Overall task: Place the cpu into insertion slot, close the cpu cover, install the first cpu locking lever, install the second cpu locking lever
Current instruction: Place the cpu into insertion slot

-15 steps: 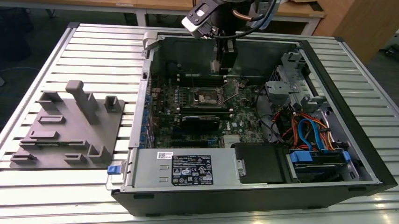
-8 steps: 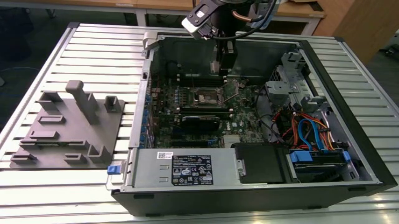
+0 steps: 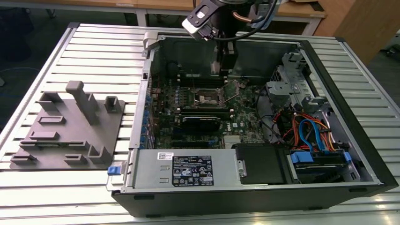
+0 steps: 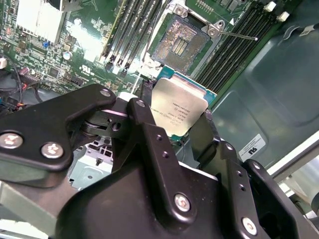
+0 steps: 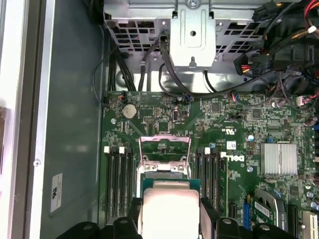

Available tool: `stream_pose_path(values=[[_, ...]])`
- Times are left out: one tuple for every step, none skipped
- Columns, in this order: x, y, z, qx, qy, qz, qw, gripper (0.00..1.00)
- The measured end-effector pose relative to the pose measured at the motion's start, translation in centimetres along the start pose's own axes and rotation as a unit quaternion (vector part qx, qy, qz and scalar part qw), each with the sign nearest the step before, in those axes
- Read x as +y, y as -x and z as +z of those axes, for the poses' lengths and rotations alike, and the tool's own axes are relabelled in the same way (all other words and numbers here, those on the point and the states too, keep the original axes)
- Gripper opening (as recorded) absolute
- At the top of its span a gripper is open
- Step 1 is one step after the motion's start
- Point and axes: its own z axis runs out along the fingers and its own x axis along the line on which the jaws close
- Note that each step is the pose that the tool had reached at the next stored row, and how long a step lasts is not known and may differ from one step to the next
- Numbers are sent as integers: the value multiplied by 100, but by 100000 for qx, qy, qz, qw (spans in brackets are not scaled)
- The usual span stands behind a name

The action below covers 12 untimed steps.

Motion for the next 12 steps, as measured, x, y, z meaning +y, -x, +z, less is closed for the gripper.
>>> stream_pose_path(values=[[-1, 0, 12, 22, -22, -519, 99999, 54], [-2, 1, 30, 65, -36, -1205, 99993, 54], [-4, 1, 47, 93, -54, -1829, 99983, 54], [-5, 1, 67, 118, -76, -2460, 99970, 54], [-6, 1, 82, 140, -87, -2867, 99959, 54], [-6, -1, 94, 156, -110, -3076, 99952, 54], [-7, -4, 107, 163, -142, -3260, 99947, 54], [-8, -5, 123, 174, -184, -3333, 99944, 54], [-9, -5, 141, 176, -226, -3341, 99944, 54], [-10, -6, 157, 151, -277, -3348, 99943, 54], [-12, -7, 176, 100, -315, -3350, 99943, 54], [-16, -8, 193, 37, -353, -3345, 99943, 54]])
